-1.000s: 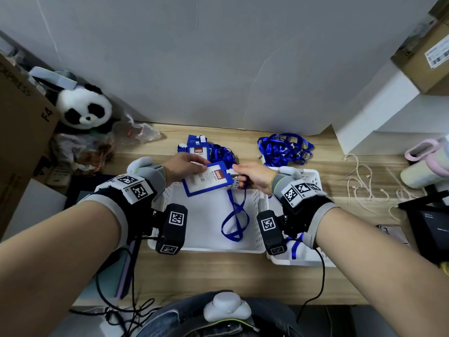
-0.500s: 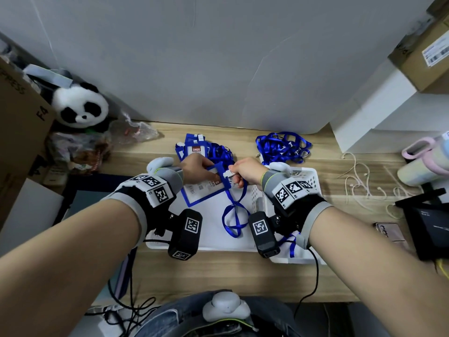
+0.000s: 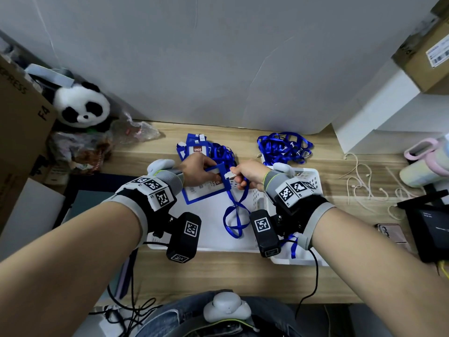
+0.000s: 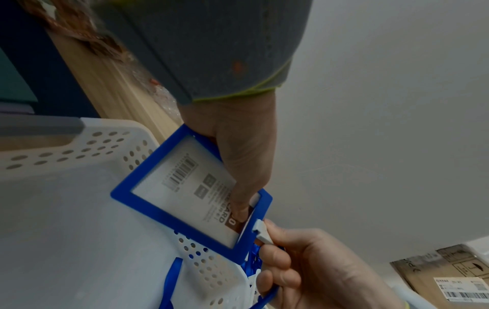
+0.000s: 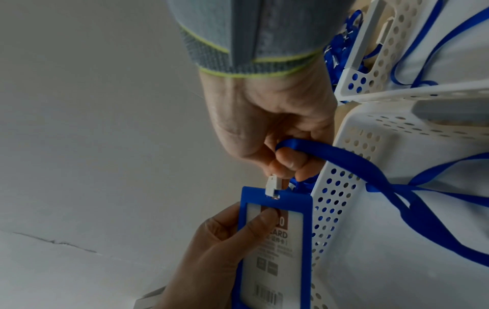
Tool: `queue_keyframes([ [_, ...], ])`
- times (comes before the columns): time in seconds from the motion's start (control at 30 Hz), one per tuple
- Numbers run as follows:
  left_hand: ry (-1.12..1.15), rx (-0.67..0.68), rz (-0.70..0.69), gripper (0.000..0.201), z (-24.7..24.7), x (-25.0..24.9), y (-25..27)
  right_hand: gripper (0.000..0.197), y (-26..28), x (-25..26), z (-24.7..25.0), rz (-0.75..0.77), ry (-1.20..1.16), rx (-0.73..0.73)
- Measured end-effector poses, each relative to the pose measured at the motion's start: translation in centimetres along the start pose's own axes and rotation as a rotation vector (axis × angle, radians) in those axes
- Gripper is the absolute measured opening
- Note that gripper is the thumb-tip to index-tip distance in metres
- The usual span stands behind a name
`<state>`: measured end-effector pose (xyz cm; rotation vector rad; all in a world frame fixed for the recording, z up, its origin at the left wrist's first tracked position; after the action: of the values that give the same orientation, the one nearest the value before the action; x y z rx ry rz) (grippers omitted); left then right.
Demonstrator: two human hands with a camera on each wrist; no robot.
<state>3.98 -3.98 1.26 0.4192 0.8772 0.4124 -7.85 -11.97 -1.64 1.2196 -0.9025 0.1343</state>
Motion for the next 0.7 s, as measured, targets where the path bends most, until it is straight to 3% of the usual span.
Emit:
queue_keyframes([
  [0.43, 0.005, -0.016, -0.004, 0.028, -0.3, 0.5, 0.0, 0.021, -0.5, -0.4, -0.1, -0.029, -0.02, 0.028],
  [0.5, 0.027, -0.001, 0.012, 0.025, -0.3, 0.5, 0.0, 0.022, -0.5, 0.0, -0.2, 0.035, 0.034, -0.011],
  [0.6, 0.08, 0.057, 0.064, 0.015, -0.3, 0.9, -0.2, 0.03, -0.3, 0.8, -0.2, 0.263, 0.162, -0.072],
  [0.7, 0.152, 0.114, 0.116, 0.018, -0.3, 1.5, -0.2, 0.031, 0.1, 1.0, -0.4, 0.377, 0.285, -0.091],
])
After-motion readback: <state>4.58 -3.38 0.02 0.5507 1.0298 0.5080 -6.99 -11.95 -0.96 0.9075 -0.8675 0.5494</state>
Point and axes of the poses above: each hand's wrist, its own y-axis away from the middle knuckle, its own z-axis out of the back of the hand, x = y × z, the point moved 6 cm from there along -y, towards the middle knuckle, and after that the axes turned 10 degrees about x, right-handed, at the moved point
